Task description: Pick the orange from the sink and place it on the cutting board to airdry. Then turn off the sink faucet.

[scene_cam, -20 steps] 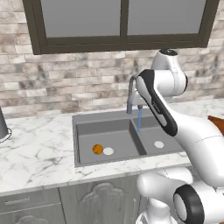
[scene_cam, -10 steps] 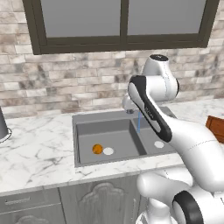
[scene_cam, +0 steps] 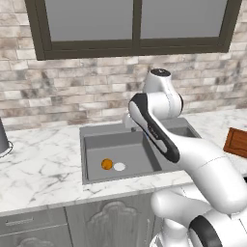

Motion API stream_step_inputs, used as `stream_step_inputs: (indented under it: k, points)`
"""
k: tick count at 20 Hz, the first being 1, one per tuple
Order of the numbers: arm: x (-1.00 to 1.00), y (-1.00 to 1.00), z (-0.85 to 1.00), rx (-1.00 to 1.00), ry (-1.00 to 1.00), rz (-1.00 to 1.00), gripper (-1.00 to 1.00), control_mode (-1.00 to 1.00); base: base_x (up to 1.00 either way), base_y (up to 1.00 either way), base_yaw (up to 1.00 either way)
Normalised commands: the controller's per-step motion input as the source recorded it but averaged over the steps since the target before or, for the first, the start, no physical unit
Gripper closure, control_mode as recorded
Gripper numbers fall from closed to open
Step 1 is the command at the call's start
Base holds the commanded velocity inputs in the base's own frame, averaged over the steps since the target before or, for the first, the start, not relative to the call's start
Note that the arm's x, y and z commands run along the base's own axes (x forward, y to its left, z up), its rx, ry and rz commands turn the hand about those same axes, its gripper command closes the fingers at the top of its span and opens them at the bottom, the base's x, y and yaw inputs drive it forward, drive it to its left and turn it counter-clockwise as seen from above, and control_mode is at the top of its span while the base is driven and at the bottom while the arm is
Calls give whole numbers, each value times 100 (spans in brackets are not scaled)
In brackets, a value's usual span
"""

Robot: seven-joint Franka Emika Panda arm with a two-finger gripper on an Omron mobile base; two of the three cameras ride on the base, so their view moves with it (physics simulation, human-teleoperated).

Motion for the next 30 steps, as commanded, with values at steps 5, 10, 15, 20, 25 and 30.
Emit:
stream_step_inputs:
  k: [5, 10, 15, 20, 25, 30]
  points:
    - [21, 35, -31, 0, 0, 5, -100, -100, 0, 0, 0]
    - [25, 34, -31, 0, 0, 2, -100, -100, 0, 0, 0]
    - [24, 24, -37, 0, 3, 0, -100, -100, 0, 0, 0]
    - [20, 18, -36, 0, 2, 0, -100, -100, 0, 0, 0]
    - [14, 11, -32, 0, 2, 0, -100, -100, 0, 0, 0]
    - [15, 7, -25, 0, 1, 0, -100, -100, 0, 0, 0]
